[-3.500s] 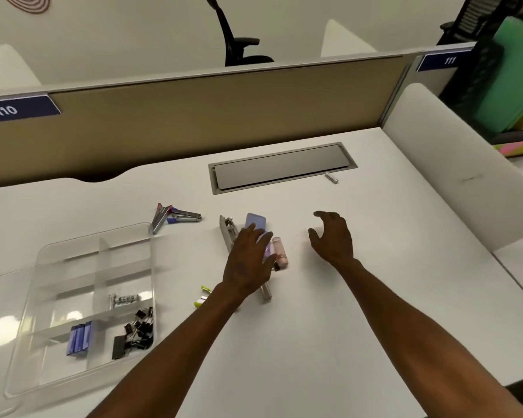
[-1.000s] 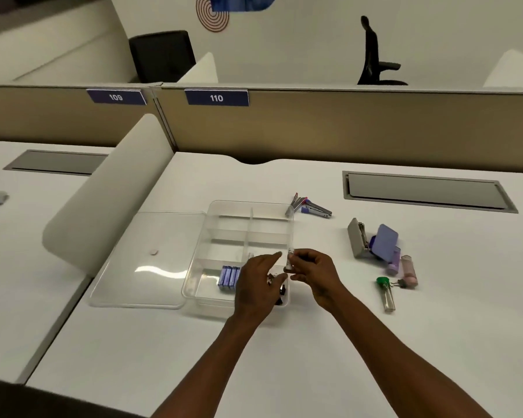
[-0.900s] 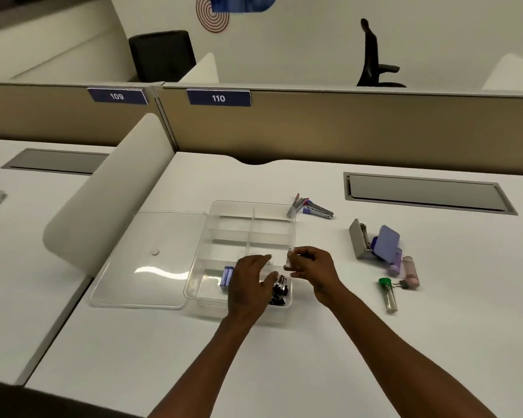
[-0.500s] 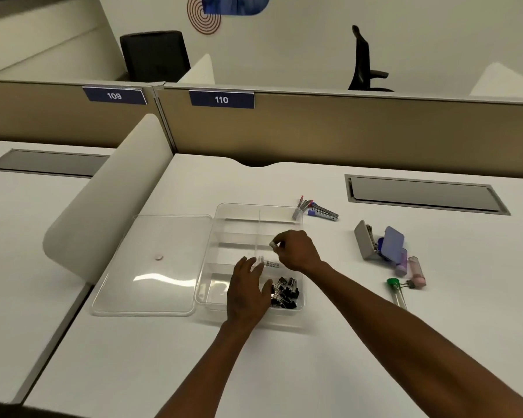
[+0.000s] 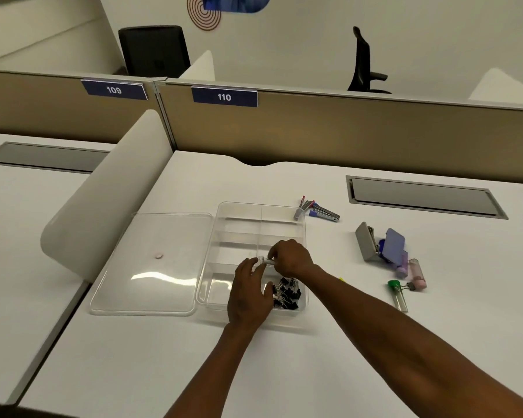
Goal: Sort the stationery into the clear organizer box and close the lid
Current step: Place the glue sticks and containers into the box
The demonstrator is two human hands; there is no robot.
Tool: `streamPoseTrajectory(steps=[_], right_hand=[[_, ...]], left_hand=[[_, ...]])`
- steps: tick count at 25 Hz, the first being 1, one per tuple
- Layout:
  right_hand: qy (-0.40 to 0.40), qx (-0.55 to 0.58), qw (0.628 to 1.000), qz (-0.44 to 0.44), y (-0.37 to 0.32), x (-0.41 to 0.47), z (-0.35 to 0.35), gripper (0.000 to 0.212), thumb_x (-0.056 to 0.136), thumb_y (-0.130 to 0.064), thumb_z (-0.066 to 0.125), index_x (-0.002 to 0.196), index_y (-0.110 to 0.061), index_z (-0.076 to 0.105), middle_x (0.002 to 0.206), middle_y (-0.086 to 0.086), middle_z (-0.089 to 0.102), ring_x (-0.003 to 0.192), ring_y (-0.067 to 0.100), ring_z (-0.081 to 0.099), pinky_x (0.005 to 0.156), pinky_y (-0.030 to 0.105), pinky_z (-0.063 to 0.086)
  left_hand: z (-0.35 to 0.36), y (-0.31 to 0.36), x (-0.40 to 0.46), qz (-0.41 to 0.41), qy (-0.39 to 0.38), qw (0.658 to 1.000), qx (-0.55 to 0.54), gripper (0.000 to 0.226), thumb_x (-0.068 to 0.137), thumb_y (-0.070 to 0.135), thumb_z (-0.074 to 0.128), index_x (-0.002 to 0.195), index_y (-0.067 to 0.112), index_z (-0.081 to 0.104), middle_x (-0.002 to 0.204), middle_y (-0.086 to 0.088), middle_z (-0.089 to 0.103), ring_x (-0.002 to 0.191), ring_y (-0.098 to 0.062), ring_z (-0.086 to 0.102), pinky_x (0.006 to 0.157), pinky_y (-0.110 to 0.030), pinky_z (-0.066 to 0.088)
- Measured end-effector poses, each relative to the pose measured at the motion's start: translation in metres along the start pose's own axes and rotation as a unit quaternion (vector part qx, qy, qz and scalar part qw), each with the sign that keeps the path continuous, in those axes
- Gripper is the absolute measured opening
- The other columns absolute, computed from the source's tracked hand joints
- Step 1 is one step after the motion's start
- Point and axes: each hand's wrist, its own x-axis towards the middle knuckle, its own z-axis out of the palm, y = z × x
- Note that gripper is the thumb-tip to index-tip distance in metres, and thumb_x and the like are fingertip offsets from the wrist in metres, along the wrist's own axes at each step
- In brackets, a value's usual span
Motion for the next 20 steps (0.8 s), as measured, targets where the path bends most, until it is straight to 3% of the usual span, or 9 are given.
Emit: streamPoseTrajectory(steps=[9,16,20], right_hand=[[0.044,0.094,0.993,-0.056,0.008,-0.023,-0.002,0.031,0.092,-0.010,0.057,0.120,-0.014,0.071,0.119,0.007,0.073,0.109,0.023,0.067,0.096,0.032,0.053],[0.184,0.289,0.939,-0.028,0.023,-0.080,0.008,0.028,0.085,-0.009,0.058,0.104,-0.019,0.077,0.104,-0.007,0.077,0.100,0.006,0.069,0.091,0.021,0.050],[0.260,0.338,0.904,0.012,0.050,-0.107,0.014,0.024,0.083,-0.008,0.063,0.094,-0.023,0.077,0.094,-0.015,0.077,0.091,-0.002,0.068,0.077,0.011,0.048]], left_hand=[[-0.002,0.000,0.000,0.011,-0.001,1.000,0.007,0.052,0.083,0.022,0.071,0.133,0.016,0.059,0.140,-0.004,0.050,0.133,-0.021,0.045,0.105,-0.032,0.042],[-0.001,0.000,0.003,0.006,0.021,1.000,0.003,0.048,0.082,0.022,0.074,0.128,0.017,0.062,0.135,-0.002,0.054,0.129,-0.022,0.046,0.108,-0.041,0.043],[0.002,0.002,0.005,0.008,0.025,0.999,0.020,0.043,0.083,0.023,0.074,0.124,0.015,0.064,0.135,-0.006,0.056,0.131,-0.027,0.046,0.118,-0.045,0.028]])
